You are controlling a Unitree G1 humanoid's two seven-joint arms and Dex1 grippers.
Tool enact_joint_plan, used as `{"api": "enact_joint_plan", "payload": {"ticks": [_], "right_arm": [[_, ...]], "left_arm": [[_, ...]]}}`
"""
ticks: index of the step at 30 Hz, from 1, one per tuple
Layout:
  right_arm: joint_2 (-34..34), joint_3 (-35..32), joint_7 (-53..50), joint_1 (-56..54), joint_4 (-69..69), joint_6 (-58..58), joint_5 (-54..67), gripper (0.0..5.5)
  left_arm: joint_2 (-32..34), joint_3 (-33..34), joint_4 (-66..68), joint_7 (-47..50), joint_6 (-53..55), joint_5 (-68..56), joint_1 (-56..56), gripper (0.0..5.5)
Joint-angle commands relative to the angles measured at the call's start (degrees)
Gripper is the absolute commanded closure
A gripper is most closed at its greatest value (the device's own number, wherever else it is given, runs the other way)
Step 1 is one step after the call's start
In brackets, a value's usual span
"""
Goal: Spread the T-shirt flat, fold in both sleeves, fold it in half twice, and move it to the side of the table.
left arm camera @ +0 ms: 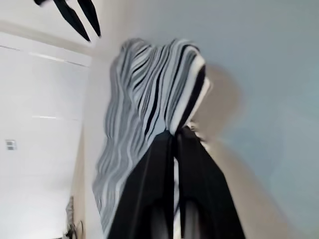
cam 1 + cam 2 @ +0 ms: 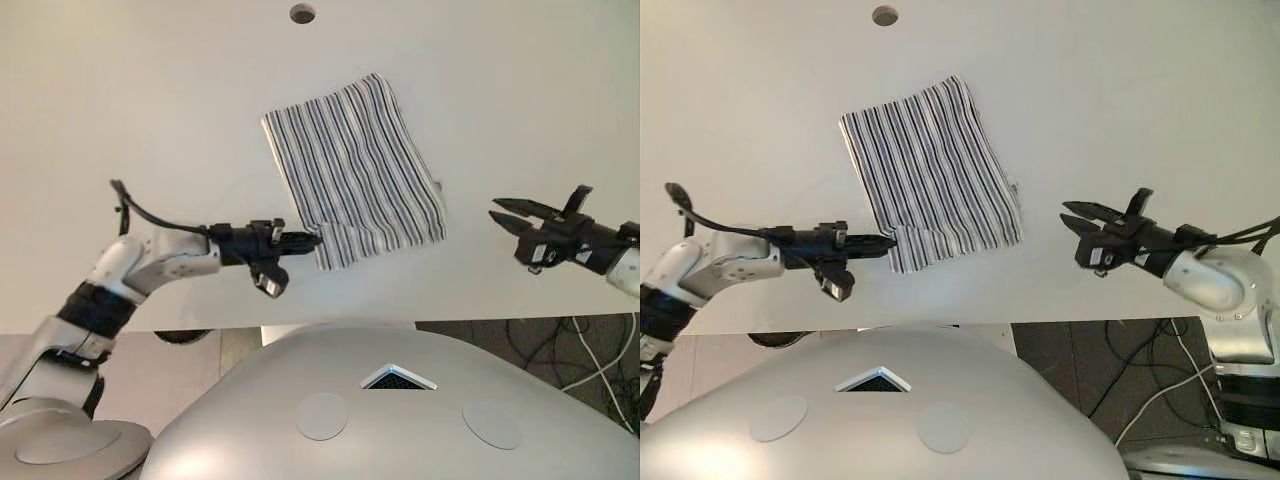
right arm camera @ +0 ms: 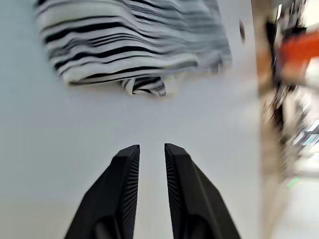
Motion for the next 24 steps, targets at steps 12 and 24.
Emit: {"api": "enact_joint_plan", "payload": {"ticks": [12, 24], "right_arm": [[0.9, 17.3, -36.4, -23.1, 11.1, -24.7, -48.6, 3.34], [0.8, 32.6, -39.8, -29.1, 7.8, -20.2, -52.5, 3.34]], "left_arm": [[7.1, 2.6, 1.7, 0.4, 0.1, 11.9, 6.5, 5.50], [5.0, 2.0, 0.8, 0.4, 0.1, 12.5, 5.2, 5.50]]}}
